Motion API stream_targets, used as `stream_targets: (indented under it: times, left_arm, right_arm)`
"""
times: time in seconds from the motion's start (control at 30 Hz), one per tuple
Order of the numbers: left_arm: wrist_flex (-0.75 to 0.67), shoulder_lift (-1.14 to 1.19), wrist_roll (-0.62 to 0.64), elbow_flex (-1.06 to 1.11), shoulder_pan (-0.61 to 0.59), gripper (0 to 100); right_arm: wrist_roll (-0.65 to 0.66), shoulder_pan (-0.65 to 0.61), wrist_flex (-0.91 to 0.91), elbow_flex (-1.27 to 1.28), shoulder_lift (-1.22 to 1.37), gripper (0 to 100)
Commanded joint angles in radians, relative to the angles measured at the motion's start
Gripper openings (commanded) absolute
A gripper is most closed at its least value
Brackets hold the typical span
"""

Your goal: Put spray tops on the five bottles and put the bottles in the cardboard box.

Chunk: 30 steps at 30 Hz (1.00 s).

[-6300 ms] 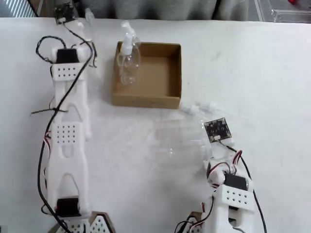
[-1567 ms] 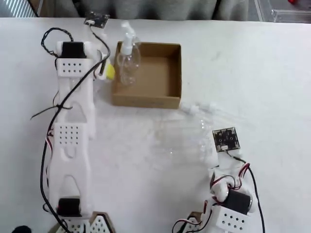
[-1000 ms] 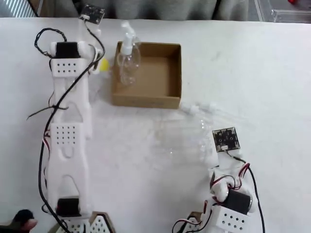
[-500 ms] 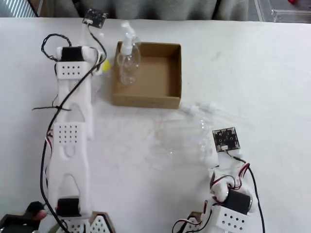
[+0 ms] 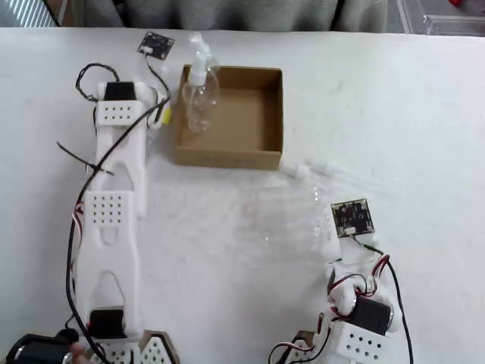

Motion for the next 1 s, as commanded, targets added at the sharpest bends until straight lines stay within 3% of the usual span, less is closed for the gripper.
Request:
stream_targets:
  times: [0.0,0.47,0.7,0.97]
  left_arm:
    - [-0.066,-0.021,-0.012,-0.009,0.002,1]
    - [0.138,-0.036,-0.005,-0.035,-0.012,2]
    - [0.397,-0.036,-0.005,-0.318,-0.027,2]
    - [0.443,-0.074,0.107,-0.293,-0.088,2]
  right_arm:
    - [0.006,0.01,0.008,0.005,-0.012,1.7]
    - [0.006,0.01,0.008,0.005,-0.012,1.7]
    - [0.006,0.01,0.008,0.005,-0.012,1.7]
    - [0.006,0.01,0.008,0.005,-0.012,1.7]
